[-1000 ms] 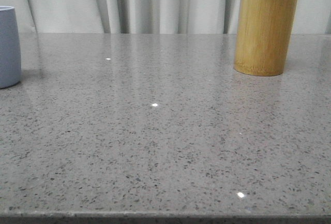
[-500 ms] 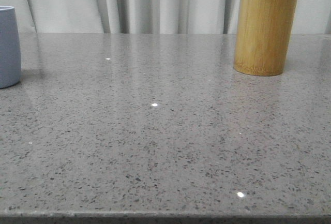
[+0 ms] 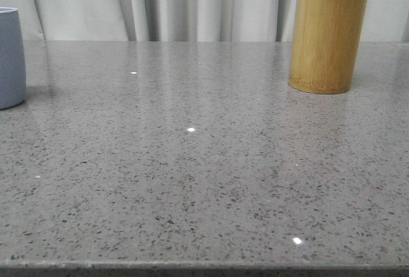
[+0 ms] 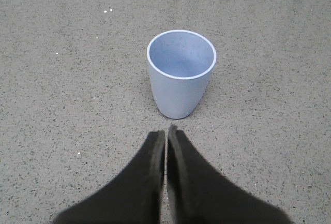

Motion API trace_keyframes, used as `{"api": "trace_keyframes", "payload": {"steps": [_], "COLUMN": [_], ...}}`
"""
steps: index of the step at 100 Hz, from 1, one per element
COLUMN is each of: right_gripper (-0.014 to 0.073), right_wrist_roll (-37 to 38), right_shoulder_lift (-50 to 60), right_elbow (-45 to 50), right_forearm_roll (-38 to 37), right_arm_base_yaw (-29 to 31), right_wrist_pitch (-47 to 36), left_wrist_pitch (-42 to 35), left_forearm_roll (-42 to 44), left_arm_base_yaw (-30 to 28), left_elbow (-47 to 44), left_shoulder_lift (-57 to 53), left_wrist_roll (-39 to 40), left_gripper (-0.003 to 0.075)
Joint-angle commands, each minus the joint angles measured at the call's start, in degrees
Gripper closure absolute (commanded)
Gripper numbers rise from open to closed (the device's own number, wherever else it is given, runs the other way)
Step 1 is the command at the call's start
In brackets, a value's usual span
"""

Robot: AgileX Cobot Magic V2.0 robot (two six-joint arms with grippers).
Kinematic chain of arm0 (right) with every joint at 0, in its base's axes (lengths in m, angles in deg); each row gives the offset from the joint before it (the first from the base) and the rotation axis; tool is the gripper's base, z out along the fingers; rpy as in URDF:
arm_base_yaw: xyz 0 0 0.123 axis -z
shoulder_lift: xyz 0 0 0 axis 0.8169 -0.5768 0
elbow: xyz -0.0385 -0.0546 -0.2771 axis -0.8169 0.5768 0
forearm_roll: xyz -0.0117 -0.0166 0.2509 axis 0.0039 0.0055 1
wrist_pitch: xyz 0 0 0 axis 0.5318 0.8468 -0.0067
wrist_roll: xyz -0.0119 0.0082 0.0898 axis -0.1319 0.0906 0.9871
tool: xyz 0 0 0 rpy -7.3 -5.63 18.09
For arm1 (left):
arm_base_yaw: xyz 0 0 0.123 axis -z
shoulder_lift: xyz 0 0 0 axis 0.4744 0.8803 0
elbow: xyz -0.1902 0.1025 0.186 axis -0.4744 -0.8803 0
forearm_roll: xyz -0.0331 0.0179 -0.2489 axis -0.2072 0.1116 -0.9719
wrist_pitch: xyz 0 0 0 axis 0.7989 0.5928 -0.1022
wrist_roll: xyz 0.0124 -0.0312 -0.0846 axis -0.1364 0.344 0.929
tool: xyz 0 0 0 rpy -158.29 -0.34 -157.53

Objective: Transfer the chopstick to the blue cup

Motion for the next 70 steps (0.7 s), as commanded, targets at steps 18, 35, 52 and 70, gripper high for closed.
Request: {"api": "trace_keyframes", "payload": {"steps": [18, 35, 52, 70], "right_gripper": [0.0194, 0.0055, 0.0055, 0.0054], "right_wrist_roll": [-0.52, -0.52, -0.52, -0.52], "right_shoulder_lift": [-1.12, -1.12, -1.12, -1.12], "right_elbow": [-1.85, -1.85, -1.85, -1.85], "right_forearm_roll": [-0.06, -0.06, -0.06, -0.06], "right_arm_base_yaw": [0.32, 0.32, 0.32, 0.32], "right_wrist_pitch": [-6.70, -7.95, -8.07, -8.32], "left_wrist_pitch": [-3.57, -4.49, -5.47, -3.40], "left_forearm_roll": [-0.61, -0.61, -0.79, -0.79], "left_arm_base_yaw": [0.48, 0.48, 0.48, 0.48], "left_elbow": [2.04, 2.04, 2.04, 5.39], "left_shoulder_lift": [0.60, 0.60, 0.73, 6.04], "left_wrist_roll": [-1.23, -1.23, -1.23, -1.23], "left_gripper": [0.0172, 0.0010, 0.0056, 0.0069]}}
